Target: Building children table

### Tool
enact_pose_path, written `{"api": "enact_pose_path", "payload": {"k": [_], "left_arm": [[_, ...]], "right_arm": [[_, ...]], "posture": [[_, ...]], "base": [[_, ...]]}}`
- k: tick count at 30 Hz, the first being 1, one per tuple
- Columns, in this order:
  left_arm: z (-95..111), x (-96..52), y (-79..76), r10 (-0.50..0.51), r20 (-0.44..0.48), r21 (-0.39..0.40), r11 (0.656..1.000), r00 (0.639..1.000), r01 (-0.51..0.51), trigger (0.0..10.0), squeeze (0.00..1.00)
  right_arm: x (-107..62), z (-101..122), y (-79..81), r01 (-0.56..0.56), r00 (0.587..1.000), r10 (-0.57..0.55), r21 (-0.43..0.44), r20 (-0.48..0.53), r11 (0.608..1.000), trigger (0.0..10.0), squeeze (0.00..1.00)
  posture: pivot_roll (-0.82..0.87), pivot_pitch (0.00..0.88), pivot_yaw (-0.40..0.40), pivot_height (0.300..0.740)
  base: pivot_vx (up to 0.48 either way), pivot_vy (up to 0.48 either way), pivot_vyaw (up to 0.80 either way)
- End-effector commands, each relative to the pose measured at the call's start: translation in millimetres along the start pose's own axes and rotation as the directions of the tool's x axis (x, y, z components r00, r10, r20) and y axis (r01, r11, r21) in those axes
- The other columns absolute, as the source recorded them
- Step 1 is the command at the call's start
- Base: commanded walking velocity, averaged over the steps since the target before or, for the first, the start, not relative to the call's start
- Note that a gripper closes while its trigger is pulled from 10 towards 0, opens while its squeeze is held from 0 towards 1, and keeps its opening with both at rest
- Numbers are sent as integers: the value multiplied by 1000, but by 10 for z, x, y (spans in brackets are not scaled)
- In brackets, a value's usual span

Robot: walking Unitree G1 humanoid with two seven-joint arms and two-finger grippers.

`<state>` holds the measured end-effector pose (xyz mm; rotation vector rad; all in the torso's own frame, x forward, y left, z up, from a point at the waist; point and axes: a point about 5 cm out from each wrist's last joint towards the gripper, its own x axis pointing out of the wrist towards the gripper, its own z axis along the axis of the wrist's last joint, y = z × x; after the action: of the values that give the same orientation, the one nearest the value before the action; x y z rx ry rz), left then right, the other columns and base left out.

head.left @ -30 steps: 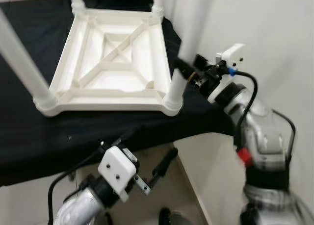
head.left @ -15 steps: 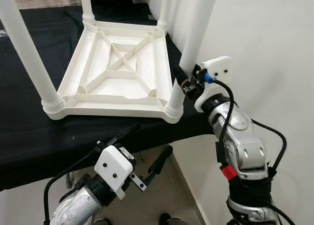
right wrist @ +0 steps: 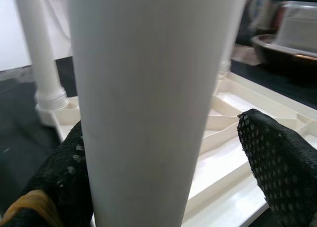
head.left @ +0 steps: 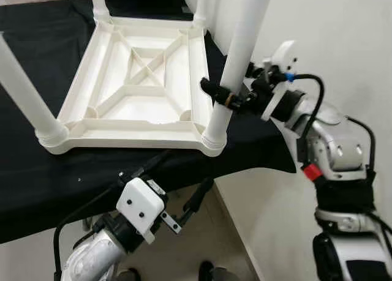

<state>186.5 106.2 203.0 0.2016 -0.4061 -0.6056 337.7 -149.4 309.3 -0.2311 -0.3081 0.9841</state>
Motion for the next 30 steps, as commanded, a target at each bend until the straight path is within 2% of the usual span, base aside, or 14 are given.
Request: {"api": "enact_pose_path", "payload": {"k": [1,2,4,6,7,9,10,15,16,21,25,29,30], "left_arm": [[-30,-20,-23,-10,-19,-5,1000,1000,10,10000,0],[-27,-16,-19,-6,-18,-5,1000,1000,6,10000,0],[-25,-14,-18,-5,-17,-4,1000,1000,5,10000,0],[-25,-13,-15,-5,-18,-3,1000,1000,5,10000,0],[-26,-14,-14,-6,-19,-3,1000,1000,6,10000,0],[-26,-14,-12,-6,-20,-3,1000,1000,6,10000,0],[-26,-15,-11,-8,-20,-3,1000,1000,8,10000,0],[-27,-17,-6,-8,-22,-2,1000,1000,8,10000,0],[-28,-17,-4,-8,-22,-1,1000,1000,8,10000,0],[-25,-7,-3,-5,-20,-3,1000,1000,5,10000,0],[-28,-8,-10,-7,-22,-5,1000,1000,7,10000,0],[-32,-13,-7,-7,-24,-7,1000,1000,7,10000,0],[-32,-12,-6,-7,-23,-7,1000,1000,7,10000,0]], "right_arm": [[-29,-2,-15,-71,997,71,-3,-12,997,10000,1000],[-49,25,-37,-130,991,129,-7,-16,992,10000,1000],[-58,56,-76,-150,989,150,-18,-16,988,10000,1000],[-74,149,-148,-207,978,206,23,28,978,10000,1000],[-96,179,-160,-255,967,253,30,41,967,10000,384],[-115,196,-171,-297,954,295,31,50,955,10000,384],[-127,209,-194,-316,948,313,45,64,948,10000,0],[-137,208,-218,-363,930,358,53,87,930,10000,0],[-136,198,-212,-379,923,374,49,88,924,0,0],[-56,105,-125,-420,905,412,67,103,905,0,0],[-49,82,-116,-425,903,416,75,107,902,0,0],[-79,33,-124,-416,909,409,98,87,904,0,0],[-80,-32,-98,-378,926,373,115,63,919,0,0]], "posture": [[68,254,-95,740],[68,256,-94,740],[68,256,-94,740],[71,259,-92,740],[69,260,-91,740],[71,261,-91,740],[71,262,-91,740],[72,264,-92,740],[72,264,-92,740],[71,271,-89,740],[69,271,-88,740],[59,273,-91,740],[53,275,-96,740]], "base": [[0,0,0],[0,0,0],[0,0,0],[0,0,0],[0,0,0],[0,0,0],[0,0,0],[0,0,0],[0,0,0],[0,0,0],[0,0,0],[0,0,0],[0,0,0]]}}
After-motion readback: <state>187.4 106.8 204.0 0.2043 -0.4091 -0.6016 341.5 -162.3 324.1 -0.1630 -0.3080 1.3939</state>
